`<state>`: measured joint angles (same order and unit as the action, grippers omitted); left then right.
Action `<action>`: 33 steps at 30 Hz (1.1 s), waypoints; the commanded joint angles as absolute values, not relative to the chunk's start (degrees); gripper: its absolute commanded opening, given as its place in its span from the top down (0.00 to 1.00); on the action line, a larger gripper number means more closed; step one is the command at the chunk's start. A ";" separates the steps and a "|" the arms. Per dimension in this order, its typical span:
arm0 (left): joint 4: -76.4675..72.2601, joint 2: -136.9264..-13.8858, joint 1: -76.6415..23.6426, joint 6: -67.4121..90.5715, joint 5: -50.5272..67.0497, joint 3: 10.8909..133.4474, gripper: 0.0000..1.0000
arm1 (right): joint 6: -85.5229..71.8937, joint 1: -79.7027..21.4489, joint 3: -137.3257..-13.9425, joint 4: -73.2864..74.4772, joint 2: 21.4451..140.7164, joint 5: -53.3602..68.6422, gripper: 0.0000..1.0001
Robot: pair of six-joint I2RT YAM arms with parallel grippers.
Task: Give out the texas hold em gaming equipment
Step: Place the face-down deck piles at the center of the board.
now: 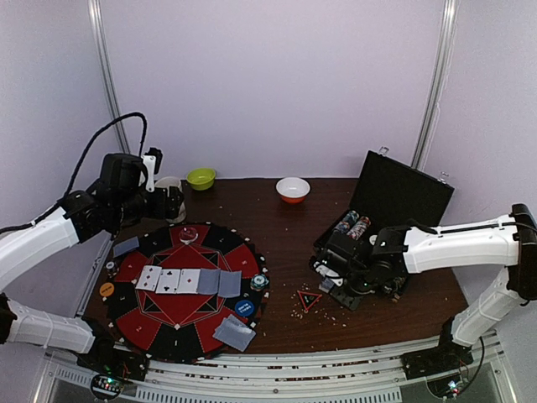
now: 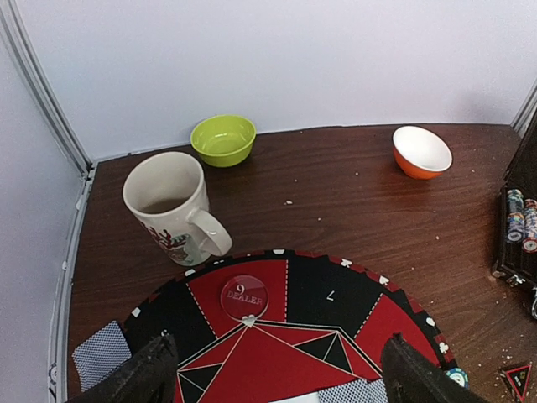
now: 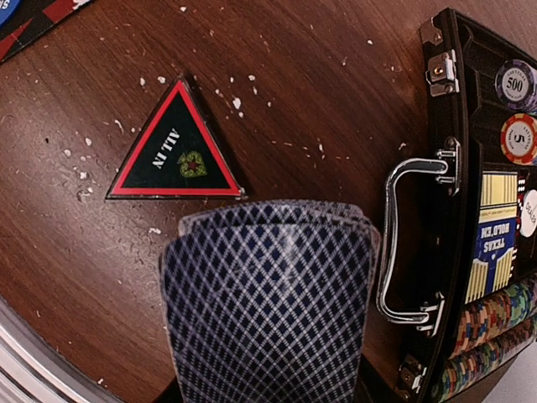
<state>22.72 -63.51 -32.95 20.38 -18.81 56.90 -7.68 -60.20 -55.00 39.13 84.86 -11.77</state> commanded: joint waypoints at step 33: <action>21.95 -60.70 -29.95 10.75 -20.12 63.19 0.02 | -28.30 -60.11 -63.04 47.24 85.60 -18.64 0.00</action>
